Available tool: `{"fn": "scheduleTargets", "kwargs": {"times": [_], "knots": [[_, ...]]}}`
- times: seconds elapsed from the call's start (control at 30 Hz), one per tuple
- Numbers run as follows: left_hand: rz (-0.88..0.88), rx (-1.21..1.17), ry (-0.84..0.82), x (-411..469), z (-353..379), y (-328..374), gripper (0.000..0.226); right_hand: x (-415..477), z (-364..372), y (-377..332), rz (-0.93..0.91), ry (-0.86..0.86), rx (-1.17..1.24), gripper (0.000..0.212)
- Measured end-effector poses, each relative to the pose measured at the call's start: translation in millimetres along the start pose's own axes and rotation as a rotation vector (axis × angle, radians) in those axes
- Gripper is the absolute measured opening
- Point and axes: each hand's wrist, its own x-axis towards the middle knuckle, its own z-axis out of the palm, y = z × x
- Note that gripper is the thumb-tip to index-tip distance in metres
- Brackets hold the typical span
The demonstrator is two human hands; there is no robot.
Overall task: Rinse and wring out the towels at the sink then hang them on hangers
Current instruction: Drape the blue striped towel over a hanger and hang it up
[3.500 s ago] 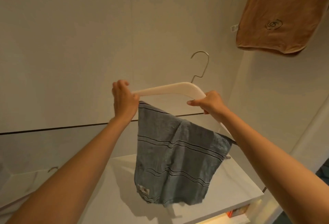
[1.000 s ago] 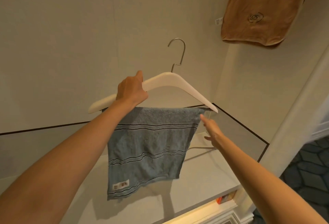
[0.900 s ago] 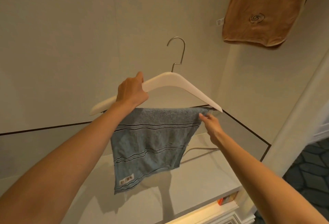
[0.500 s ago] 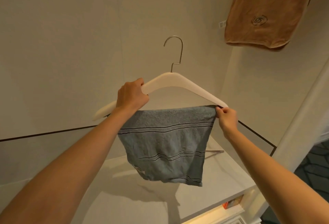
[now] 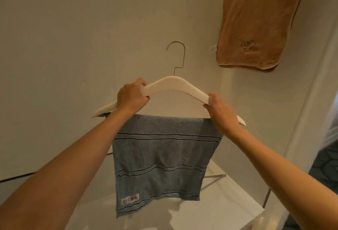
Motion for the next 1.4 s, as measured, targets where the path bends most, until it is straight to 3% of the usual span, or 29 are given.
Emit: {"fn": "scheduleTargets", "kwargs": {"times": [0.17, 0.27, 0.4, 0.53, 0.73, 0.9, 1.2, 1.4], "knots": [[-0.008, 0.069, 0.113, 40, 15, 15, 0.044, 35, -20, -2, -0.030, 0.169, -0.160, 0.025], [0.135, 0.016, 0.151, 60, 29, 40, 0.056, 70, -42, 4, -0.042, 0.254, -0.237, 0.025], [0.286, -0.030, 0.084, 87, 53, 63, 0.055, 112, -68, 11, -0.025, 0.314, -0.321, 0.025], [0.173, -0.168, 0.012, 142, 77, 103, 0.057, 169, -103, 38, -0.026, 0.376, -0.330, 0.023], [0.030, -0.349, 0.056, 223, 117, 168, 0.061, 265, -172, 78, -0.027, 0.489, -0.465, 0.030], [0.110, -0.433, 0.091, 292, 123, 218, 0.060, 335, -221, 103, -0.031, 0.544, -0.464, 0.030], [0.398, -0.386, 0.068, 391, 97, 286, 0.055, 422, -271, 125, -0.007, 0.718, -0.366, 0.034], [0.398, -0.252, 0.073, 445, 94, 322, 0.053, 447, -291, 151, 0.007, 0.804, -0.380, 0.035]]}}
